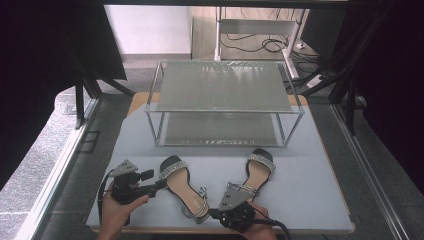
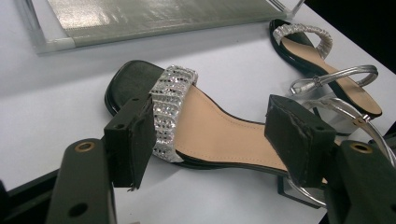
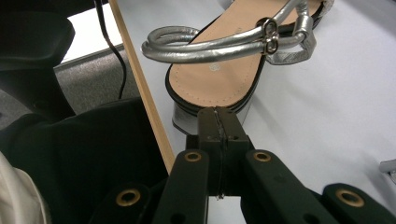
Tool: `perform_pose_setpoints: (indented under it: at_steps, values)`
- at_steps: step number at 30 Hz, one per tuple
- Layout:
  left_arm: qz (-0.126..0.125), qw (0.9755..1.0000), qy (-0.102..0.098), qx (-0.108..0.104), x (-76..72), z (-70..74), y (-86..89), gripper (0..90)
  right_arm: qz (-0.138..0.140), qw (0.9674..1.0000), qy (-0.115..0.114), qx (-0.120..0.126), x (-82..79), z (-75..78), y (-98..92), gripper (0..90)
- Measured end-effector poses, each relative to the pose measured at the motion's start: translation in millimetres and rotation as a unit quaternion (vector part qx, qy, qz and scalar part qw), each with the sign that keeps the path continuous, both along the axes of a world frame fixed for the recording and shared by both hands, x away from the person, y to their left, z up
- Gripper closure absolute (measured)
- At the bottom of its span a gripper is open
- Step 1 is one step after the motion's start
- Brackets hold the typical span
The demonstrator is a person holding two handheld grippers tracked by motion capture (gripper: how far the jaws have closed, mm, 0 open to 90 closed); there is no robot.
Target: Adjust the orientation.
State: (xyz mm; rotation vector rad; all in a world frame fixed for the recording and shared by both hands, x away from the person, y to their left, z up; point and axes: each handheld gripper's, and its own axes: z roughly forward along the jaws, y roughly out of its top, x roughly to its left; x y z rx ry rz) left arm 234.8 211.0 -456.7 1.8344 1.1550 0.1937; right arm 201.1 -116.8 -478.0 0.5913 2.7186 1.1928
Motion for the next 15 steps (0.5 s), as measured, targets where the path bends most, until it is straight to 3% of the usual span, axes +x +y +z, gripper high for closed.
perform_pose_setpoints:
  at_steps: [7, 12, 15]
  values:
    - [-0.005, 1.0000, 0.003, 0.001, 0.2, -0.8, -1.9, 34.1, 0.005, 0.9999, 0.003, 0.009, -1.6, -1.7, 4.3, 89.9]
    - [-0.004, 1.0000, 0.004, 0.001, -0.5, 0.2, 0.4, 34.0, 0.016, 0.9995, 0.013, 0.024, -4.2, -4.3, 16.2, 89.9]
    - [0.001, 1.0000, 0.001, -0.002, -1.9, 2.2, 4.4, 34.0, 0.033, 0.9987, 0.019, 0.035, -6.9, -6.5, 32.9, 89.9]
